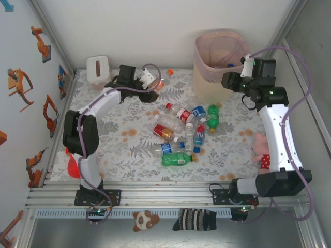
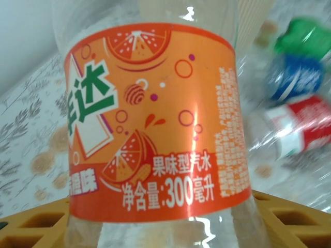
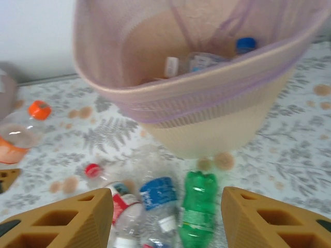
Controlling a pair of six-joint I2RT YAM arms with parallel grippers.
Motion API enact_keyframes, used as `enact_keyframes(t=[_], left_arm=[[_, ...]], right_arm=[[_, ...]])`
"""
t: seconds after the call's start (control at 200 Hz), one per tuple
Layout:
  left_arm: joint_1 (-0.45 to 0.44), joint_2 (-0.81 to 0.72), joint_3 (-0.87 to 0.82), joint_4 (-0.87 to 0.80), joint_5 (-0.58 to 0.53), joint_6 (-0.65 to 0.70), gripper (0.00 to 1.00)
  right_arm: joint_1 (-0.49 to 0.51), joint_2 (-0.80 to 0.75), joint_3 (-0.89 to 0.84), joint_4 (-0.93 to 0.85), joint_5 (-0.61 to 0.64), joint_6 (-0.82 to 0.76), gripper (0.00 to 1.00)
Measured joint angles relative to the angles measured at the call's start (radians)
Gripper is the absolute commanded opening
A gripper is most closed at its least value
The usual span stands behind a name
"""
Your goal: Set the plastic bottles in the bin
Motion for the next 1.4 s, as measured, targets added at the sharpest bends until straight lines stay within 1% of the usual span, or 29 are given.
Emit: enact_keyframes(t=[0.15, 0.275, 0.386, 0.526, 0.661, 0.851, 1.057, 1.207, 1.402], left_arm=[[-0.038, -0.113, -0.158, 0.231, 0.092, -0.259, 0.56], [-0.059, -0.175, -0.240, 0.423, 0.164, -0.449, 0.55], [-0.081, -0.225, -0.294, 0.581, 0.221, -0.566, 0.55], [-0.131, -0.293, -0.344, 0.747, 0.297, -0.661, 0.53], [-0.187, -0.347, -0.353, 0.834, 0.348, -0.692, 0.52], [-0.259, -0.415, -0.357, 0.858, 0.378, -0.684, 0.52], [-0.315, -0.424, -0.357, 0.855, 0.379, -0.681, 0.52], [-0.345, -0.424, -0.357, 0.855, 0.378, -0.679, 0.52], [-0.357, -0.425, -0.357, 0.855, 0.359, -0.668, 0.52]], right_arm=[[0.023, -0.046, -0.074, 0.093, -0.138, 0.020, 0.57], [0.056, -0.071, -0.102, 0.161, -0.235, 0.037, 0.59], [0.101, -0.097, -0.117, 0.218, -0.290, 0.059, 0.59], [0.175, -0.138, -0.143, 0.317, -0.334, 0.095, 0.61], [0.239, -0.166, -0.152, 0.412, -0.359, 0.134, 0.70], [0.291, -0.178, -0.153, 0.534, -0.385, 0.179, 0.80], [0.330, -0.183, -0.158, 0.635, -0.454, 0.199, 0.81], [0.354, -0.183, -0.158, 0.658, -0.474, 0.201, 0.78], [0.360, -0.183, -0.158, 0.658, -0.484, 0.200, 0.74]])
